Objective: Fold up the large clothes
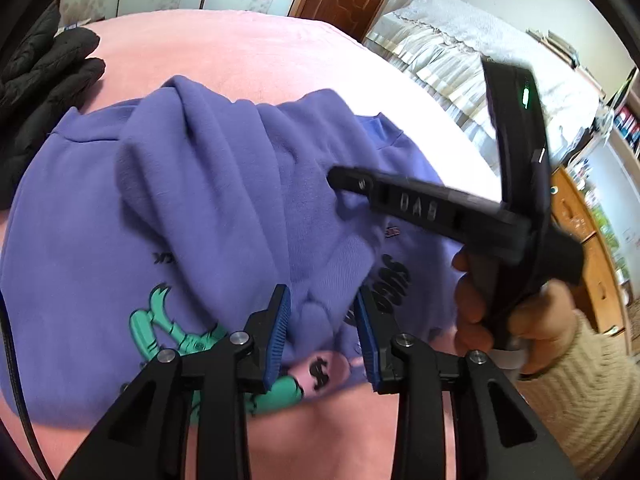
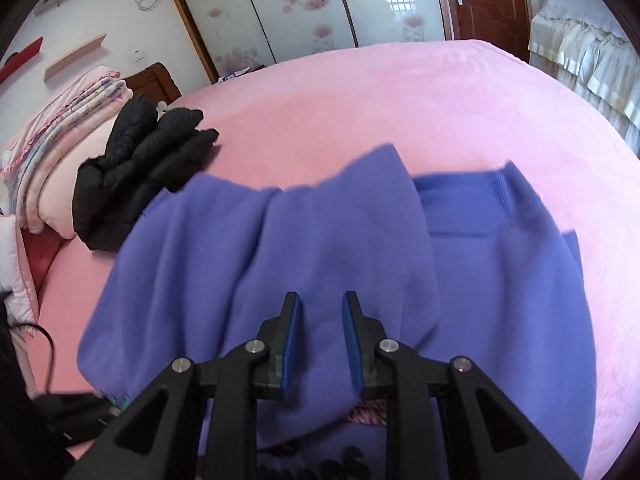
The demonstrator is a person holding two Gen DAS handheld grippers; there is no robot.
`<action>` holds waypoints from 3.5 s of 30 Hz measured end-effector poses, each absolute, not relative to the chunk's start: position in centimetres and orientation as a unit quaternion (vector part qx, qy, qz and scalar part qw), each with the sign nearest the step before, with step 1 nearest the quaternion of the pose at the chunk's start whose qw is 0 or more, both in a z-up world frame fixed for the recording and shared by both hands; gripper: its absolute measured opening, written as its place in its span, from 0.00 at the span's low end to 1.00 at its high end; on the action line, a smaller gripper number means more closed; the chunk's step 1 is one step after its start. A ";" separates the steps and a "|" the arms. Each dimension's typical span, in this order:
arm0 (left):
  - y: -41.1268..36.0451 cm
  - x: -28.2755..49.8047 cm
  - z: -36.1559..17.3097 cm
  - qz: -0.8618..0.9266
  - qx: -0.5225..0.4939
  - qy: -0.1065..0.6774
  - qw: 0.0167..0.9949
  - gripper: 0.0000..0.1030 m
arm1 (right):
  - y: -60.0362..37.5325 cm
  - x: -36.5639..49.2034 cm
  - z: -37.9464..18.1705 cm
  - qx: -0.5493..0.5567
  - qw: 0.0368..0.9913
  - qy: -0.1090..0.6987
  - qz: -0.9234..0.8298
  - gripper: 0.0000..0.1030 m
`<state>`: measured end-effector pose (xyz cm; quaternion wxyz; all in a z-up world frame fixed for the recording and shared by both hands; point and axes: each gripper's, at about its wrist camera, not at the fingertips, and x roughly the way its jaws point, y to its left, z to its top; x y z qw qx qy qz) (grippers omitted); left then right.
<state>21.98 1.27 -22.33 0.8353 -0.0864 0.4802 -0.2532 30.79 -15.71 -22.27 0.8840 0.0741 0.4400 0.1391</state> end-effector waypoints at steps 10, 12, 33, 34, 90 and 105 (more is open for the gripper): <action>3.8 28.0 -17.6 -0.216 -0.146 0.443 0.858 0.36 | -15.3 27.9 -23.0 0.025 0.879 0.453 0.150 0.22; 3.4 30.3 -18.7 -0.203 -0.148 0.460 0.852 0.36 | -15.3 27.5 -23.1 0.026 0.878 0.454 0.150 0.23; 4.8 27.8 -23.6 -0.083 -0.069 0.472 0.875 0.18 | -15.1 25.4 -24.3 0.003 0.881 0.451 0.143 0.25; 4.3 27.7 -23.3 -0.084 -0.060 0.473 0.875 0.21 | -15.1 25.4 -24.1 0.004 0.879 0.455 0.143 0.25; 20.7 16.0 -28.9 -0.063 -0.478 0.440 0.758 0.82 | -7.4 28.2 -17.6 0.033 0.905 0.411 0.109 0.24; 20.2 19.2 -30.4 -0.090 -0.507 0.394 0.761 0.77 | -6.1 26.6 -21.3 0.007 0.898 0.420 0.127 0.24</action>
